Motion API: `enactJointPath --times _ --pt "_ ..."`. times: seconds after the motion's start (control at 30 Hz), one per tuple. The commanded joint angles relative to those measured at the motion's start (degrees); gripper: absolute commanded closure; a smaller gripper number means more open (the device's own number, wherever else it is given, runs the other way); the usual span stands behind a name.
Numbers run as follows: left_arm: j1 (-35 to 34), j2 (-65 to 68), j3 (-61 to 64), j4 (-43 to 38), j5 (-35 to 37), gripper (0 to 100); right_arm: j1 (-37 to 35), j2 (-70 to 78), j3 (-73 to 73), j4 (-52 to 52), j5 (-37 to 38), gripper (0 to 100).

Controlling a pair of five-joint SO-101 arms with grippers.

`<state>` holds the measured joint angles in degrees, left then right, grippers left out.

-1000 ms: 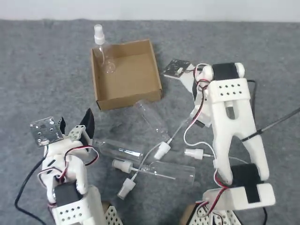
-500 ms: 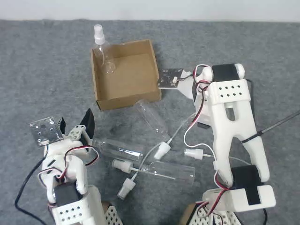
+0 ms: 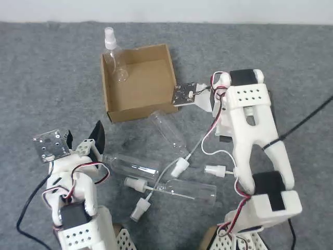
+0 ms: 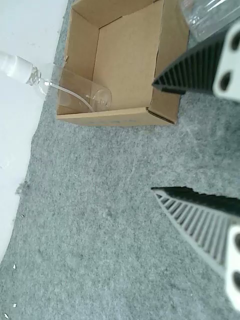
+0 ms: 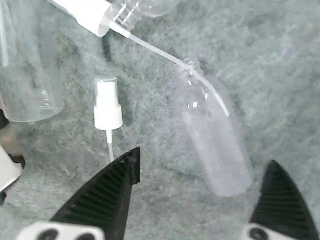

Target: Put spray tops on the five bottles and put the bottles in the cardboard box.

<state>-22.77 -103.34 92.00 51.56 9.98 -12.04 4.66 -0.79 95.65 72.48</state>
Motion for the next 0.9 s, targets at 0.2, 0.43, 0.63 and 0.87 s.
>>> enactJointPath --times 0.2,0.43,0.63,0.87 --pt "0.18 -1.14 -0.84 -0.79 -0.53 72 -0.48 4.18 -0.44 -4.44 4.31 64.8" --pt "0.18 -1.14 -0.84 -0.79 -0.53 72 -0.40 7.16 -0.44 -6.37 4.57 64.8" --pt "0.18 -1.14 -0.84 -0.79 -0.53 72 -0.40 10.51 -0.44 -7.78 5.98 64.8" --pt "0.18 -1.14 -0.84 -0.79 -0.53 72 -0.31 14.02 -0.44 -9.45 5.98 64.8"
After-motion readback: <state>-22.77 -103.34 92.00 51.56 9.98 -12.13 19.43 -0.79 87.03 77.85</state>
